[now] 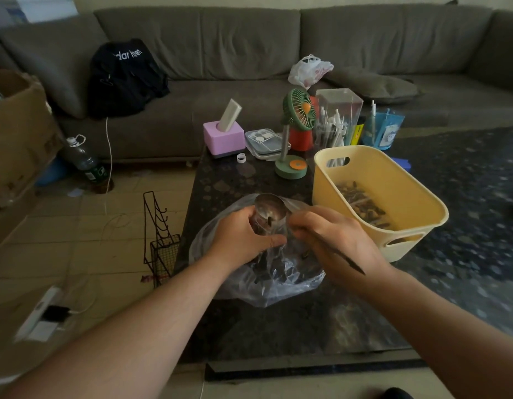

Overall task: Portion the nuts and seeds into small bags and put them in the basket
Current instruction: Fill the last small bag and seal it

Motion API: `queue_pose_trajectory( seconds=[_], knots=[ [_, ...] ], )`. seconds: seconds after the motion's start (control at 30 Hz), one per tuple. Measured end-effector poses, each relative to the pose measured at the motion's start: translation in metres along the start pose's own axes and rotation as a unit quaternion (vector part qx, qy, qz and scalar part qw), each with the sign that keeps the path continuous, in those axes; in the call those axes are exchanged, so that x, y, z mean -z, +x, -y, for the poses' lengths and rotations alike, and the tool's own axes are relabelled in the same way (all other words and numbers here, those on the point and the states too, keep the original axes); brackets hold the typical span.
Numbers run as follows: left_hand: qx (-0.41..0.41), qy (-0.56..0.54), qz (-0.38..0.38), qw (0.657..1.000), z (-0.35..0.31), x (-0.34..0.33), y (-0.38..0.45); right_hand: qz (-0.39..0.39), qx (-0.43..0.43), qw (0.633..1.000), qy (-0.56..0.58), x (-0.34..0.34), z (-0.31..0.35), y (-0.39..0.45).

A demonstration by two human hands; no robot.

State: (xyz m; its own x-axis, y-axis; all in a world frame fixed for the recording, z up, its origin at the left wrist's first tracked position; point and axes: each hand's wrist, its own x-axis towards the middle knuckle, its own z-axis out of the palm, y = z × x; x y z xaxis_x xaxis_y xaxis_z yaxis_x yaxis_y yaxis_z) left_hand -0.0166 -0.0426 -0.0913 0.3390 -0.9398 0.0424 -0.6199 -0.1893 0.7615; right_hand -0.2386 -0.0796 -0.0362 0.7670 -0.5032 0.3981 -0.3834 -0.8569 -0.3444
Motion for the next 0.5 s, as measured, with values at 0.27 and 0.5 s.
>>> queue_pose_trajectory(
  seconds=[0.27,0.5],
  knots=[
    [0.032,0.01,0.015,0.999,0.005,0.002,0.002,-0.034,-0.033,0.999,0.024,-0.006,-0.014,-0.012],
    [0.043,0.057,0.055,0.996,0.017,0.026,0.005,0.134,-0.048,0.988,-0.059,-0.001,-0.03,-0.035]
  ],
)
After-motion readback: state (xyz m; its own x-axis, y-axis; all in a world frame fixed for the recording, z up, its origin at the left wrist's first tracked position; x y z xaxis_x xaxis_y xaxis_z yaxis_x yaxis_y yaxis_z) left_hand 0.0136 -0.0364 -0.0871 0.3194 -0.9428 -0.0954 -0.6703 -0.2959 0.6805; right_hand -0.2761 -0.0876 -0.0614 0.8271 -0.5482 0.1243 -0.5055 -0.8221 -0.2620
